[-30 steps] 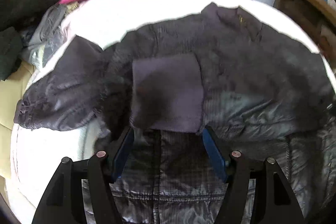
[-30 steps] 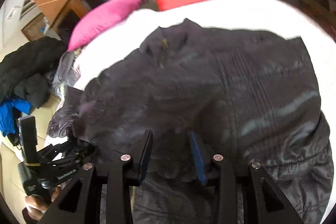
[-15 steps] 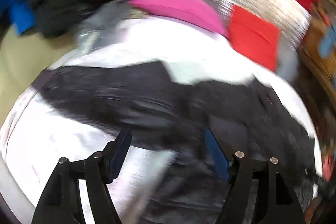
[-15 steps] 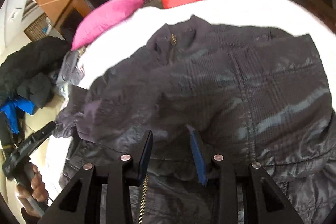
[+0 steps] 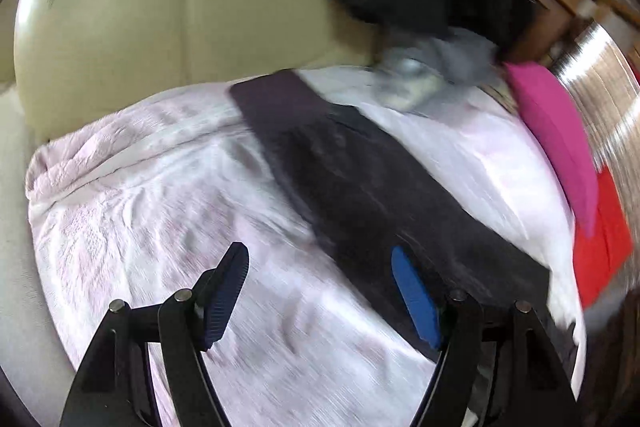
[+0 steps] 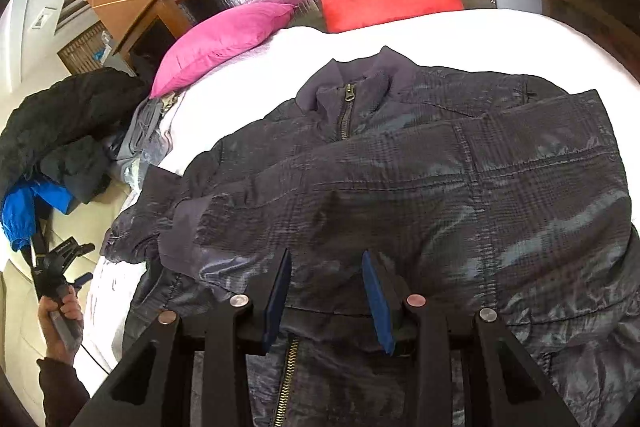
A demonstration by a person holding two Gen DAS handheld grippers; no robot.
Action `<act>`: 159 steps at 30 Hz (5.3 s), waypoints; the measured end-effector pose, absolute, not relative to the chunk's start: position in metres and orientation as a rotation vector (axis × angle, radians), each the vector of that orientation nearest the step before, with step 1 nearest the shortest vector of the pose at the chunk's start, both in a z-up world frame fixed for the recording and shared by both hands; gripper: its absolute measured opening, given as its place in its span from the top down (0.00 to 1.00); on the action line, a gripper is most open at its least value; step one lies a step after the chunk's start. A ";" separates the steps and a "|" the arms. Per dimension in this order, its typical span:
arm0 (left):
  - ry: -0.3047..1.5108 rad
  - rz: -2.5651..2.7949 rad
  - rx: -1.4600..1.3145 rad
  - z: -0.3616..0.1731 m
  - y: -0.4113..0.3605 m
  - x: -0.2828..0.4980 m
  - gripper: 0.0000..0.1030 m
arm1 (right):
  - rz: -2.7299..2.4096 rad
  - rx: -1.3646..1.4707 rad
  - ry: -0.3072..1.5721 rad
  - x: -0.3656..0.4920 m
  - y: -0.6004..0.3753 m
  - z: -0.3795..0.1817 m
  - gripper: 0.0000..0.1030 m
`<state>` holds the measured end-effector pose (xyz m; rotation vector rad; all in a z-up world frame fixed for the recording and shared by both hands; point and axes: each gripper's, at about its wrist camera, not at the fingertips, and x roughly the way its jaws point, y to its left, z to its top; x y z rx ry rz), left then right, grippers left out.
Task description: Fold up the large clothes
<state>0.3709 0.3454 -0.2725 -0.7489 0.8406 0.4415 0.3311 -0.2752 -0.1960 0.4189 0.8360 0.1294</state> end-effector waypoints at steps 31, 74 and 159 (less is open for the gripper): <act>0.728 0.373 -0.561 -0.242 0.319 0.438 0.94 | 0.078 0.413 0.854 0.335 -0.290 -0.204 0.60; 0.626 -0.130 -0.274 -0.158 0.071 0.363 0.24 | 0.147 0.887 0.809 0.328 -0.374 -0.218 0.45; 0.964 -0.099 0.131 -0.240 -0.025 0.386 0.00 | -0.062 0.343 0.754 0.324 -0.334 -0.181 0.63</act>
